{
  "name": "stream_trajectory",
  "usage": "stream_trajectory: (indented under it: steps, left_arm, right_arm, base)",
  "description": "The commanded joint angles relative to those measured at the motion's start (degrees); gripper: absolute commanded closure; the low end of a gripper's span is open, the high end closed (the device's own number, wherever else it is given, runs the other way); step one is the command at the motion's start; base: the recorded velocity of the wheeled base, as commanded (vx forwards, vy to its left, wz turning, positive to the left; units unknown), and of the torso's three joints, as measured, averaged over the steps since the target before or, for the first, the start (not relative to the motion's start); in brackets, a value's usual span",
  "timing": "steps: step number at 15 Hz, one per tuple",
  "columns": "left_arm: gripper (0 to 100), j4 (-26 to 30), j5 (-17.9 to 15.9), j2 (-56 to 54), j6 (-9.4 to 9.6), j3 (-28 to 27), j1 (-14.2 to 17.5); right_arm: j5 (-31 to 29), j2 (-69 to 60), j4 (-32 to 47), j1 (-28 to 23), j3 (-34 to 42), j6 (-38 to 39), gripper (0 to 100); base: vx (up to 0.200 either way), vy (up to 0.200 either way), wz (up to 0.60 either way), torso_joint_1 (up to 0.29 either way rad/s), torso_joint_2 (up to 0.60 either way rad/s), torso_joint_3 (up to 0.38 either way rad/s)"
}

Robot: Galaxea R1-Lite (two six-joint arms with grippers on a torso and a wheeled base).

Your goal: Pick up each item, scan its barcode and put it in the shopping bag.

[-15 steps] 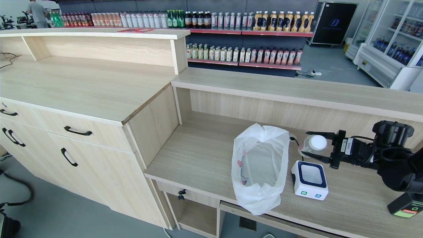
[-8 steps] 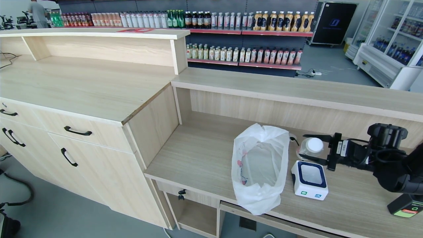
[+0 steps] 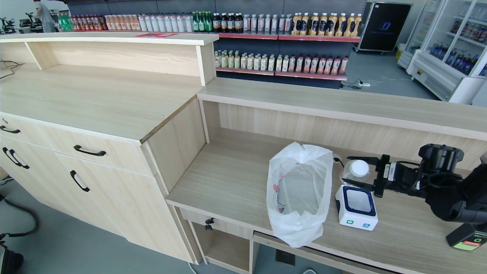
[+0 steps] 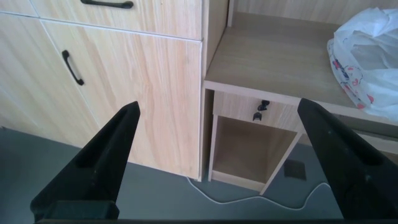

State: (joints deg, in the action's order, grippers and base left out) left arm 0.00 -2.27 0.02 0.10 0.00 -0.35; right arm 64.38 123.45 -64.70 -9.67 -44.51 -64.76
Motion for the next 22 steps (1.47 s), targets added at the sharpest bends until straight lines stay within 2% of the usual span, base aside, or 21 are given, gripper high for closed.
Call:
stream_trajectory:
  steps: [1,6,7,9,10,11,12,13,14,15,16,19,21,22]
  left_arm:
    - [0,0.0,0.0,0.1,-0.01,0.0,0.0]
    - [0,0.0,0.0,0.1,-0.01,0.0,0.0]
    - [0,0.0,0.0,0.1,-0.01,0.0,0.0]
    - [0,0.0,0.0,0.1,-0.01,0.0,0.0]
    - [0,0.0,0.0,0.1,-0.01,0.0,0.0]
    - [0,0.0,0.0,0.1,-0.01,0.0,0.0]
    - [0,0.0,0.0,0.1,-0.01,0.0,0.0]
    - [0,0.0,0.0,0.1,-0.01,0.0,0.0]
    - [0,0.0,-0.1,0.1,-0.01,0.0,0.0]
    - [0,0.0,0.0,0.1,-0.01,0.0,0.0]
    - [0,0.0,0.0,0.1,-0.01,0.0,0.0]
    - [0,0.0,0.0,0.1,-0.01,0.0,0.0]
    - [0,0.0,0.0,0.1,-0.01,0.0,0.0]
    - [0,0.0,0.0,0.1,-0.01,0.0,0.0]
  right_arm:
    - [0.0,0.6,-0.1,-0.1,-0.5,0.0,100]
    - [0.0,-2.2,0.9,-0.4,-3.1,3.3,100]
    - [-2.9,-8.3,4.1,-0.1,-5.5,10.4,100]
    - [-12.5,-19.6,10.9,-0.5,-6.1,24.7,100]
    - [-17.8,-23.4,11.7,-0.7,-5.9,32.6,100]
    - [-19.6,-24.3,11.5,-1.1,-5.8,35.4,100]
    - [-25.4,-26.8,11.3,-3.8,-4.1,43.0,100]
    - [-25.5,-26.9,11.4,-3.9,-3.9,43.3,100]
    - [-31.5,-30.6,13.6,-4.8,-0.4,52.8,100]
    - [-35.5,-33.1,15.7,-4.8,0.2,56.8,100]
    - [-40.0,-35.8,18.7,-4.7,1.2,59.2,100]
    - [-54.4,-40.2,27.3,-4.5,1.5,59.8,100]
    - [-59.3,-40.8,27.0,-2.5,2.1,59.7,100]
    - [-59.7,-40.9,27.1,-2.3,2.1,59.7,100]
  base:
    - [0.000,0.000,0.00,0.000,0.00,0.000]
    - [0.000,0.000,0.00,0.000,0.00,0.000]
    - [0.000,0.000,0.00,0.000,0.00,0.000]
    - [0.000,0.000,0.00,0.000,0.00,0.000]
    - [0.000,0.000,0.00,0.000,0.00,0.000]
    - [0.000,0.000,0.00,0.000,0.00,0.000]
    - [0.000,0.000,0.00,0.000,0.00,0.000]
    - [0.000,0.000,0.00,0.000,0.00,0.000]
    - [0.000,0.000,0.00,0.000,0.00,0.000]
    - [0.000,0.000,0.00,0.000,0.00,0.000]
    - [0.000,0.000,0.00,0.000,0.00,0.000]
    - [0.000,0.000,0.00,0.000,0.00,0.000]
    - [0.000,0.000,0.00,0.000,0.00,0.000]
    - [0.000,0.000,0.00,0.000,0.00,0.000]
